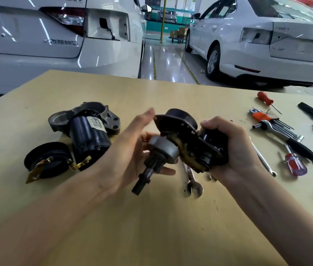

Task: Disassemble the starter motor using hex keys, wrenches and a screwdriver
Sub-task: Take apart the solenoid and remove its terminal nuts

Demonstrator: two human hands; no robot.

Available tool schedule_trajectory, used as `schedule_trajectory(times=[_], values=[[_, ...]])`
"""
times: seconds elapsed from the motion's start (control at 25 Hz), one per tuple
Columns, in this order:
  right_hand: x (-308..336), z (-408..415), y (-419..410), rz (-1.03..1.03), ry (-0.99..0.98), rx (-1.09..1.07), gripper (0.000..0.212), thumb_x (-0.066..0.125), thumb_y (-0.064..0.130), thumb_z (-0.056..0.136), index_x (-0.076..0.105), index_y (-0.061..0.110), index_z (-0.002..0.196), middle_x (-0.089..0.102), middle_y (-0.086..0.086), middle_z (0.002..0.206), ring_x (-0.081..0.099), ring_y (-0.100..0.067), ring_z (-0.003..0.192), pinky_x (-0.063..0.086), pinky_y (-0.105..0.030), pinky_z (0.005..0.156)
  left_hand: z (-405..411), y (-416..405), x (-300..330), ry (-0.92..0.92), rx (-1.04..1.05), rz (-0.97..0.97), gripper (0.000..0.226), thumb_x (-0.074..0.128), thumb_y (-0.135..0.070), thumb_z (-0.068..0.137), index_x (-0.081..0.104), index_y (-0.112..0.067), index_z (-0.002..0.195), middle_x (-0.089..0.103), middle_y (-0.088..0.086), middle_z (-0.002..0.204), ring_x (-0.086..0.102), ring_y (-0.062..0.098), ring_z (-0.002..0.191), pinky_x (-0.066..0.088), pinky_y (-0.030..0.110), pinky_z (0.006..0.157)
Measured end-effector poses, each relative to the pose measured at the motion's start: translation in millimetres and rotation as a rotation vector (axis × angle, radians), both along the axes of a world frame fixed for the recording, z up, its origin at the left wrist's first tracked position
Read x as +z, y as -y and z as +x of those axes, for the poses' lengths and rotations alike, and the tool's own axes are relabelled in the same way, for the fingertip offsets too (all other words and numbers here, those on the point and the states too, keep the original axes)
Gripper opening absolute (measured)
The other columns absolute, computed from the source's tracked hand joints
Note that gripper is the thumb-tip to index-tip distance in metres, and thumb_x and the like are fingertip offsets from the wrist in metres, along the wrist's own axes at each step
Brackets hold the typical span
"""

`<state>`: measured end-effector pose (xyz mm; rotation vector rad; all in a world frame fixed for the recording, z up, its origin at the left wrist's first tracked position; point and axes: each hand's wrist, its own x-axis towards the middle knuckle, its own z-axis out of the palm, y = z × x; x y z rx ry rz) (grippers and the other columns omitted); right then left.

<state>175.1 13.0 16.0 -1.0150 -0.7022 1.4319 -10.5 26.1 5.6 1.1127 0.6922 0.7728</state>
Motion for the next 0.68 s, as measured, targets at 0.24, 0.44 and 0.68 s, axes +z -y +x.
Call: schedule_trajectory(times=[0.24, 0.44, 0.68], values=[[-1, 6, -4, -0.061, 0.019, -0.025, 0.026, 0.068, 0.019, 0.053, 0.051, 0.012, 0.071, 0.053, -0.006, 0.064, 0.054, -0.023, 0.059, 0.052, -0.039, 0.069, 12, 12, -5, -0.119, 0.012, 0.146, 0.047, 0.060, -0.041, 0.077, 0.061, -0.002, 0.105, 0.071, 0.013, 0.089, 0.066, 0.024, 0.062, 0.048, 0.028, 0.042], [1, 5, -3, -0.052, 0.048, -0.035, 0.029, 0.071, 0.022, 0.052, 0.054, 0.012, 0.073, 0.054, -0.006, 0.069, 0.054, -0.021, 0.064, 0.052, -0.034, 0.067, 9, 7, -6, -0.108, 0.016, 0.137, 0.038, 0.061, -0.042, 0.085, 0.064, -0.008, 0.100, 0.070, 0.010, 0.081, 0.065, 0.027, 0.060, 0.049, 0.029, 0.043], [-1, -2, 2, -0.034, 0.035, -0.068, 0.019, 0.068, 0.018, 0.059, 0.053, 0.013, 0.069, 0.052, -0.005, 0.065, 0.051, -0.021, 0.056, 0.049, -0.029, 0.050, 8, 2, -7, -0.098, -0.018, 0.082, 0.031, 0.060, -0.044, 0.080, 0.077, -0.018, 0.077, 0.071, 0.015, 0.082, 0.070, 0.028, 0.072, 0.051, 0.027, 0.046]])
